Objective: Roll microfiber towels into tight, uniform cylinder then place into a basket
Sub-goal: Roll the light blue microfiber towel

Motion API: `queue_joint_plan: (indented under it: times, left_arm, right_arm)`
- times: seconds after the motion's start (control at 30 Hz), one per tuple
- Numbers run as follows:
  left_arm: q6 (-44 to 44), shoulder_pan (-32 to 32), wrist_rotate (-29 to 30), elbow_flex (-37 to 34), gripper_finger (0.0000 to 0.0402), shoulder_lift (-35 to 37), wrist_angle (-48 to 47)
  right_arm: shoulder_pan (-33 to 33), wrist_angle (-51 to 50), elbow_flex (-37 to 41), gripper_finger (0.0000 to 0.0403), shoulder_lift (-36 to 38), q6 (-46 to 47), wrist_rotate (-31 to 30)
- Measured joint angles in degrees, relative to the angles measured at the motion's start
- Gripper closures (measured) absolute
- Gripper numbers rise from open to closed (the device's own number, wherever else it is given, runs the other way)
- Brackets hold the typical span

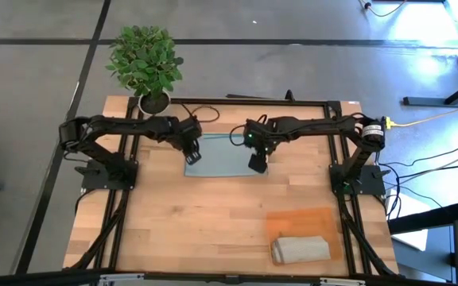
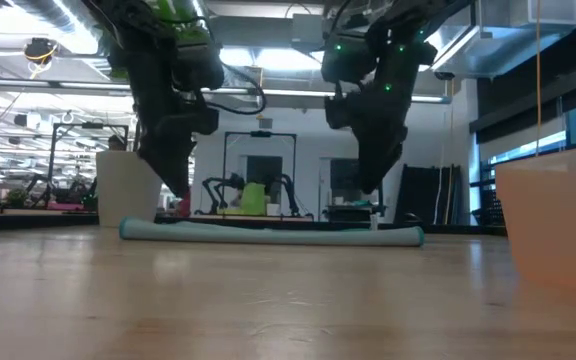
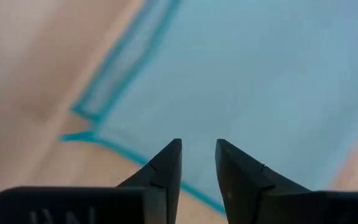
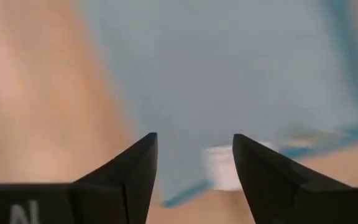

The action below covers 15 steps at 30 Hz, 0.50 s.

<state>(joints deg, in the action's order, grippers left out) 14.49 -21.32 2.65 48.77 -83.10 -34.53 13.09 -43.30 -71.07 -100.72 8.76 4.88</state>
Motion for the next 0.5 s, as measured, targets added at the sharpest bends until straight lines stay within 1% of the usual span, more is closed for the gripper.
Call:
queue_joint_plan:
  times: [0.07, 0.17, 0.23, 0.37, 0.5]
  left_arm:
    - [0.0, 1.4, -0.7, -1.4, 0.0315, -0.6, 2.2]
    - [-0.1, 3.0, -0.7, -3.4, 0.0313, -0.8, 4.4]
    - [0.0, 4.0, -0.7, -4.8, 0.0313, -1.3, 6.5]
    - [0.0, 5.4, -0.6, -7.5, 0.0312, -1.8, 9.8]
    - [0.0, 6.5, -0.5, -9.7, 0.0315, -1.8, 10.4]
  right_arm:
    - [-0.9, 1.3, 1.0, 0.0193, 0.0, 0.2, 5.6]
    - [-2.5, 3.1, 2.7, 0.0193, 0.0, 0.2, 8.9]
    - [-3.5, 5.4, 4.5, 0.0193, 0.0, 0.4, 9.4]
    - [-4.3, 10.6, 9.0, 0.0193, 0.0, 3.9, 9.8]
    - [-4.3, 13.3, 13.3, 0.0193, 0.0, 6.6, 8.1]
